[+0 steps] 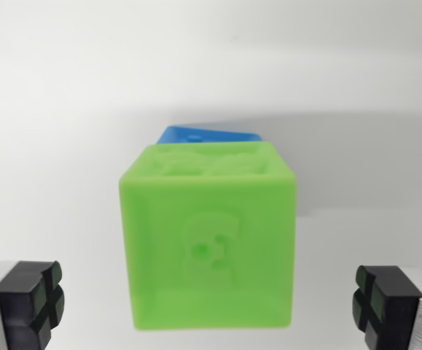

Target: Stack cube

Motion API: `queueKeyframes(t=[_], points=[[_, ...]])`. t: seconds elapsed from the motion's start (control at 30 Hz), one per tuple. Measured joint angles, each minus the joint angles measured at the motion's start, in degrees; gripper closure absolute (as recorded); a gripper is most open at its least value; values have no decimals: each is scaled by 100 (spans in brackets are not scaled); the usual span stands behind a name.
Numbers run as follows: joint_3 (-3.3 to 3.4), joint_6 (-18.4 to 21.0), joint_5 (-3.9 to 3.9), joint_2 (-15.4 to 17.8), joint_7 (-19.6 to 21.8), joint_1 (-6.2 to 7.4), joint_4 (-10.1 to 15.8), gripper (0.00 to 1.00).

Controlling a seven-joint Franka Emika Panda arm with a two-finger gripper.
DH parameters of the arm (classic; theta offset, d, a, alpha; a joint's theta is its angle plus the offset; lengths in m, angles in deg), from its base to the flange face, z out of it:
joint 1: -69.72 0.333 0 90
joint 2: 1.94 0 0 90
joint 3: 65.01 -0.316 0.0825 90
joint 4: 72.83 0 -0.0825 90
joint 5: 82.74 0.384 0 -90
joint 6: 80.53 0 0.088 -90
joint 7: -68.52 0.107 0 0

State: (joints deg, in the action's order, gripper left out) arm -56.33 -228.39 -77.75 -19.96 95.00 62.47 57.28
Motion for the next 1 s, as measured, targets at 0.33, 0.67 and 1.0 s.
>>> queueKeyframes(t=[0.33,0.67,1.0], points=[[47,482,-148,491,101,25,-3,0],[59,1076,-295,990,201,27,-111,0],[60,1681,-392,1407,274,27,-305,0]])
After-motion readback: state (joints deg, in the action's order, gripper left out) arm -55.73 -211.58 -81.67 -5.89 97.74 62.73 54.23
